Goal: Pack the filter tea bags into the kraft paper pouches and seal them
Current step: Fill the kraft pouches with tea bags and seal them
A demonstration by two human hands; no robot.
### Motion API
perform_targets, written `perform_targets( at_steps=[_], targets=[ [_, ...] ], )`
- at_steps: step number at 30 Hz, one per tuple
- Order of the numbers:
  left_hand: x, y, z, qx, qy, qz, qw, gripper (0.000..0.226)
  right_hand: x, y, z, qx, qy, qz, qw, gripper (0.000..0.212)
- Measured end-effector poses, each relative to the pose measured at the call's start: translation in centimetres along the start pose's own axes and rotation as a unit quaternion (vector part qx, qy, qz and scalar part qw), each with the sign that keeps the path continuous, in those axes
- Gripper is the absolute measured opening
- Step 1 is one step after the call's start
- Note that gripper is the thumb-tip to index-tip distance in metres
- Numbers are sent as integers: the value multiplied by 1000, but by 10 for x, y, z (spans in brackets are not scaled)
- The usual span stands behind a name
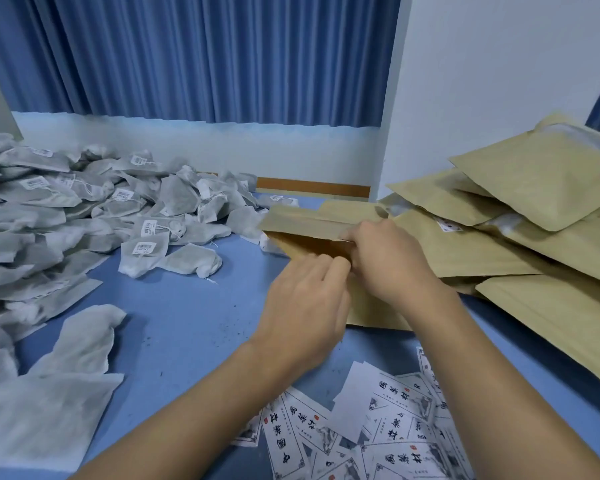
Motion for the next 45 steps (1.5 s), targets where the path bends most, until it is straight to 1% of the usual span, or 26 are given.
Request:
perform_targets(
  at_steps=[2, 4, 6, 9, 11, 13, 15, 16, 17, 18, 19, 21, 23, 25, 26, 27, 29, 32, 33, 35, 37, 38, 39, 40, 42, 45],
  targets=[
    [-19, 30, -7, -138, -76, 34, 987, 10, 7, -5, 1, 23, 23, 54, 998, 26],
    [-35, 47, -12, -213, -134, 47, 967, 8, 10, -9, 2, 41, 22, 47, 998, 25],
    [-40, 57, -3, -233, -148, 80, 958, 13, 7, -9, 3, 38, 10, 23, 999, 23],
    [-39, 76, 28, -252, -110, 135, 952, 13, -9, -1, 1, 5, -44, -25, 999, 24],
    [-44, 99, 41, -285, -95, 116, 947, 28, -8, -3, 3, 8, -47, -46, 998, 22],
    [-47, 121, 45, -322, -82, 79, 940, 28, -2, -10, 4, 27, -33, -33, 999, 24],
    [-58, 127, 49, -288, -109, 0, 951, 11, -4, -18, 3, 55, -42, -13, 998, 32],
    [-67, 130, 50, -282, -135, -36, 949, 13, -6, -22, 2, 74, -45, -4, 996, 37],
    [-76, 132, 51, -281, -170, -74, 942, 25, -7, -27, 0, 98, -44, 12, 994, 41],
    [-79, 135, 54, -278, -178, -93, 939, 37, -7, -32, -2, 126, -37, 43, 990, 42],
    [-77, 134, 61, -263, -177, -112, 942, 41, -4, -38, -4, 159, -25, 82, 984, 42],
    [-64, 128, 69, -221, -188, -199, 936, 31, 5, -48, -8, 210, 4, 140, 968, 41],
    [-54, 130, 69, -206, -209, -255, 921, 24, 7, -45, -7, 197, 0, 144, 970, 50],
    [-50, 134, 61, -228, -205, -242, 921, 36, 9, -23, -2, 112, 7, 147, 983, 69],
    [-50, 133, 57, -226, -191, -223, 929, 39, 13, -13, -1, 79, 28, 166, 983, 74],
    [-48, 126, 53, -215, -172, -209, 938, 36, 20, -6, -1, 73, 57, 190, 977, 74],
    [-34, 112, 43, -199, -111, -143, 963, 31, 38, 0, -5, 110, 136, 211, 962, 68],
    [-11, 107, 1, -253, -50, -39, 965, 30, 47, 11, -13, 136, 191, 198, 952, 65],
    [-4, 98, -12, -243, -35, -55, 968, 30, 46, 12, -14, 142, 192, 195, 951, 66],
    [12, 70, -33, -189, -14, -160, 969, 31, 43, 13, -13, 146, 180, 179, 956, 67],
    [15, 41, -46, -125, -37, -216, 968, 32, 38, 16, -12, 125, 165, 144, 968, 65],
    [11, 33, -52, -115, -67, -207, 969, 34, 35, 18, -12, 113, 161, 124, 973, 65],
    [6, 33, -57, -138, -105, -180, 968, 40, 34, 20, -12, 104, 158, 107, 976, 66],
    [1, 41, -65, -192, -142, -146, 960, 48, 34, 22, -12, 98, 157, 93, 978, 67],
    [-5, 61, -83, -307, -189, -106, 927, 62, 35, 24, -12, 88, 159, 80, 980, 68],
    [-11, 71, -90, -368, -220, -109, 897, 66, 36, 24, -11, 87, 160, 77, 980, 67]
  ],
)
Point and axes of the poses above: each hand's wrist, its own z-axis towards the middle knuckle, its own y-axis out of the palm, x = y × z, the point moved 10 cm from there along z, towards the middle knuckle, and after that the axes turned 8 degrees about x, right-handed, at the moved point
